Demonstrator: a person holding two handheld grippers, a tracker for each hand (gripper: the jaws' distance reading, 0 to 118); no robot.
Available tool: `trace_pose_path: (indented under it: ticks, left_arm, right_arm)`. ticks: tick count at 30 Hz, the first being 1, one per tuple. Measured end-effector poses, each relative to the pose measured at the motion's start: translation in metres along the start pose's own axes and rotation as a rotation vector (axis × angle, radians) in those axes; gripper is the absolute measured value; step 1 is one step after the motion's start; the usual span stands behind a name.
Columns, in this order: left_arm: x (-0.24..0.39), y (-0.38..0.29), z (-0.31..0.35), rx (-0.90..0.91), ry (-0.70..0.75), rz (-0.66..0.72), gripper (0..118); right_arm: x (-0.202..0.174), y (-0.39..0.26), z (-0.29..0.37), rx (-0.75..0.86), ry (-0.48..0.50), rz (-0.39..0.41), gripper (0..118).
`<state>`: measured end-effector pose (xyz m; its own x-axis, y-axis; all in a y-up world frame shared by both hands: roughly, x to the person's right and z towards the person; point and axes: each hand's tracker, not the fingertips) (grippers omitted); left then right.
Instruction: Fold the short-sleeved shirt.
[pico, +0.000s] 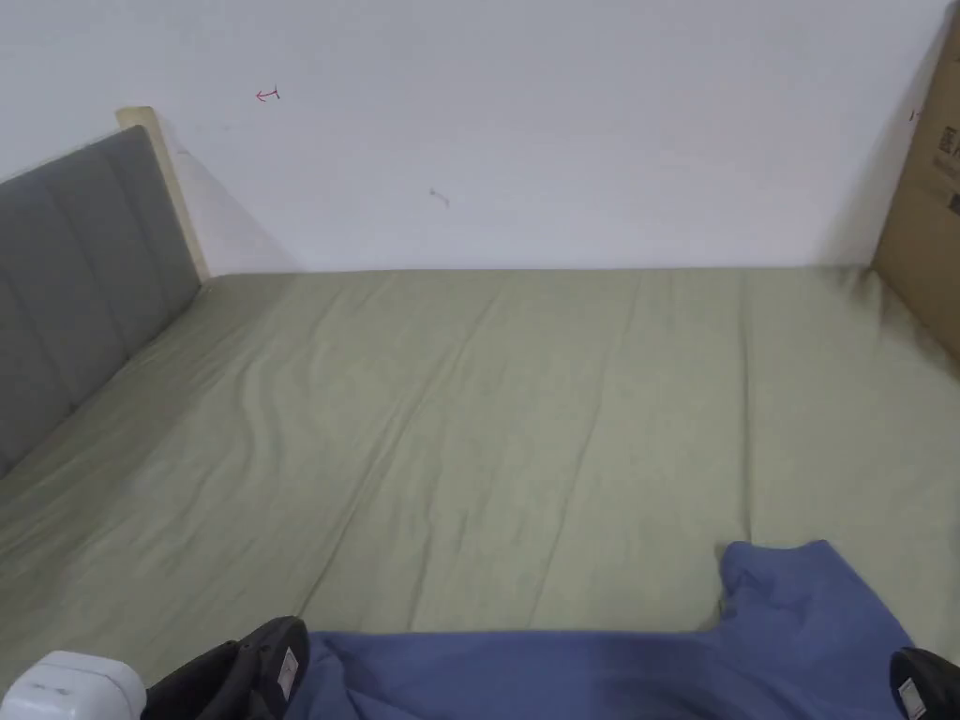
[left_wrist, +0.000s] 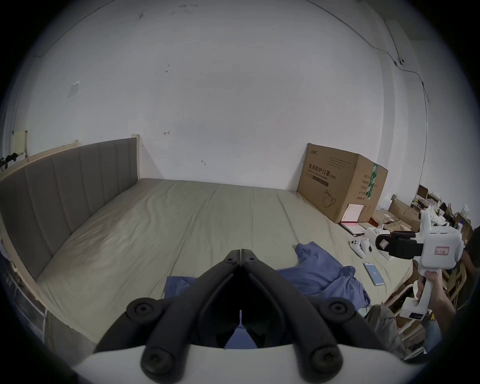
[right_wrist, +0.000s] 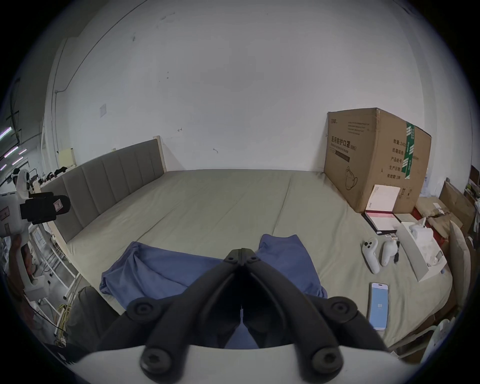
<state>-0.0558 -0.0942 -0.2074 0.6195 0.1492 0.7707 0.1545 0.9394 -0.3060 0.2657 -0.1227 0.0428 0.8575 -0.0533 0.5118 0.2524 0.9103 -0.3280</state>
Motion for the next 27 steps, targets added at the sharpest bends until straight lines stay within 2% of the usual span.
trace_pose_path:
  ticks: [6,7,9,10,13,16,21,24,26,27]
  left_arm:
    - [-0.039,0.002,-0.022,-0.125,0.05,0.029,0]
    - [-0.048,0.001,-0.033,-0.174,0.057,0.034,5]
    - [-0.075,-0.005,-0.067,-0.268,0.046,0.078,38]
    - [-0.088,-0.011,-0.085,-0.315,0.031,0.101,47]
    - [-0.122,-0.033,-0.155,-0.427,0.031,0.168,48]
    - [-0.148,-0.061,-0.222,-0.555,0.055,0.227,48]
    - [-0.167,-0.103,-0.292,-0.746,0.147,0.206,47]
    - [-0.159,-0.103,-0.288,-0.711,0.151,0.206,37]
    - [-0.154,-0.104,-0.293,-0.726,0.138,0.188,6]
    - [-0.15,-0.105,-0.292,-0.74,0.144,0.19,5]
  right_arm:
    - [0.001,-0.002,-0.007,-0.015,0.01,-0.009,0]
    - [0.002,-0.004,-0.008,-0.017,0.015,-0.017,0]
    - [0.004,-0.009,-0.012,-0.034,0.029,-0.041,0]
    - [0.006,-0.012,-0.014,-0.043,0.033,-0.053,0]
    - [0.012,-0.023,-0.022,-0.082,0.03,-0.073,0]
    - [0.019,-0.032,-0.026,-0.124,0.015,-0.079,0]
    - [0.035,-0.043,-0.028,-0.184,-0.027,-0.091,0]
    - [0.045,-0.049,-0.028,-0.214,-0.05,-0.116,0]
    - [0.05,-0.053,-0.031,-0.228,-0.061,-0.134,0]
    - [0.053,-0.055,-0.034,-0.238,-0.057,-0.148,0]
